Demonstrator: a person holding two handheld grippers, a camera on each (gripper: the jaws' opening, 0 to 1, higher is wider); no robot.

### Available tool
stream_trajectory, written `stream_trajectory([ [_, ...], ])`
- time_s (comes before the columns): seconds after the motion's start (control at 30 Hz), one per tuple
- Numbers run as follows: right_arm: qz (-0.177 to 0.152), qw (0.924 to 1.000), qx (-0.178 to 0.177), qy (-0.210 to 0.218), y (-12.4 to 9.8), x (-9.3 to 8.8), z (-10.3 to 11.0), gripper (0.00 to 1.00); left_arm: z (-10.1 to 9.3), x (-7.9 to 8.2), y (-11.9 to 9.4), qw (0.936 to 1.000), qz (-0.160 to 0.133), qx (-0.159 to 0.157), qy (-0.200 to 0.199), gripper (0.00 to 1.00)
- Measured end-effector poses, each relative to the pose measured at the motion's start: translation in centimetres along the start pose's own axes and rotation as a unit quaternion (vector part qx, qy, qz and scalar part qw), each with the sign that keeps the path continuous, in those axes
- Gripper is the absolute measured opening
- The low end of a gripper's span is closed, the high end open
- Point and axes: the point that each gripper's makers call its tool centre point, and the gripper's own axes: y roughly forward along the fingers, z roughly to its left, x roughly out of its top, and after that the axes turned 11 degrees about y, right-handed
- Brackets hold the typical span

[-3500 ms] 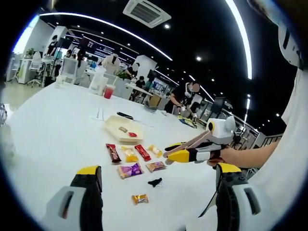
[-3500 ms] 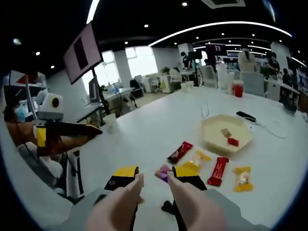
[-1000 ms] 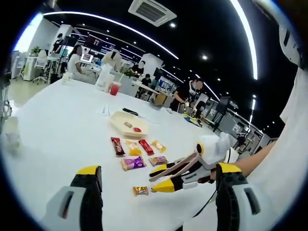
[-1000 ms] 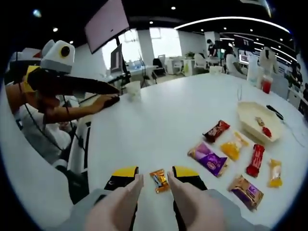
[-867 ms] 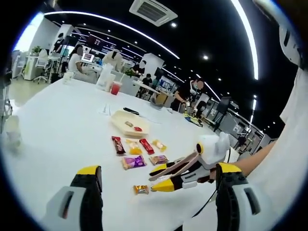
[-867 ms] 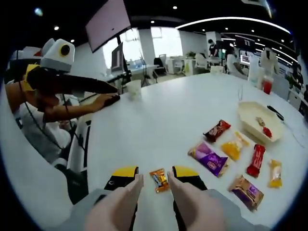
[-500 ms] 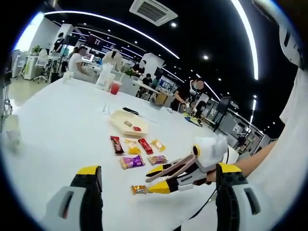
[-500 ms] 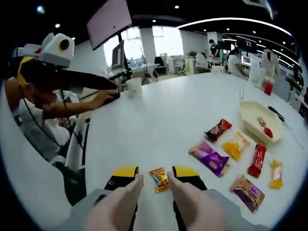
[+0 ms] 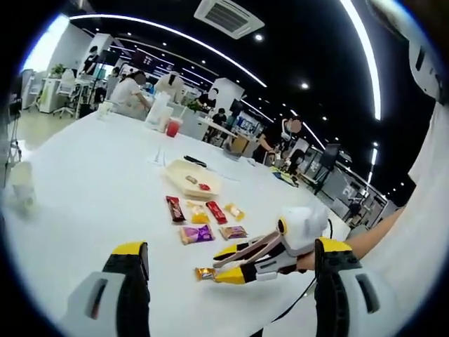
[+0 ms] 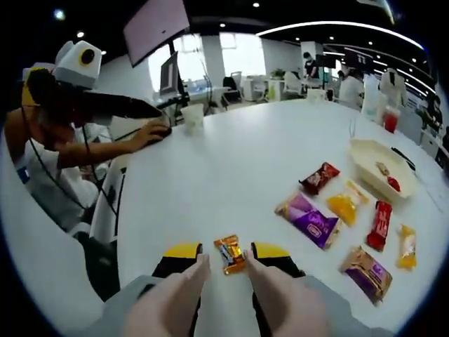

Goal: Place the target food into the container with the food tongs after gripping and lifting it, then release it inside without dropping or visibly crushing the food.

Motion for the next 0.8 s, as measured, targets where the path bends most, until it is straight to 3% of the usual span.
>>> stream_trajectory([
  [0.1,-0.011,0.9999,0.004,-0.001,0.0,0.6,0.3,0.27,0.0,0.1,0.0,1.0000,-0.002,0.002,-0.003,0.99],
  [0.6,0.008,0.9997,0.013,-0.016,1.3,0.2,-0.2,0.25,-0.1,0.5,0.1,1.0000,-0.004,0.001,-0.009,0.99],
  [0.77,0.025,0.9988,0.015,-0.039,1.8,-0.7,-0.2,0.23,0.0,1.1,0.1,0.9998,-0.014,0.005,-0.013,0.99],
  [0.8,0.015,0.9984,0.019,-0.052,1.8,-0.3,-0.2,0.23,0.0,1.1,0.1,0.9998,-0.013,0.006,-0.012,0.99],
])
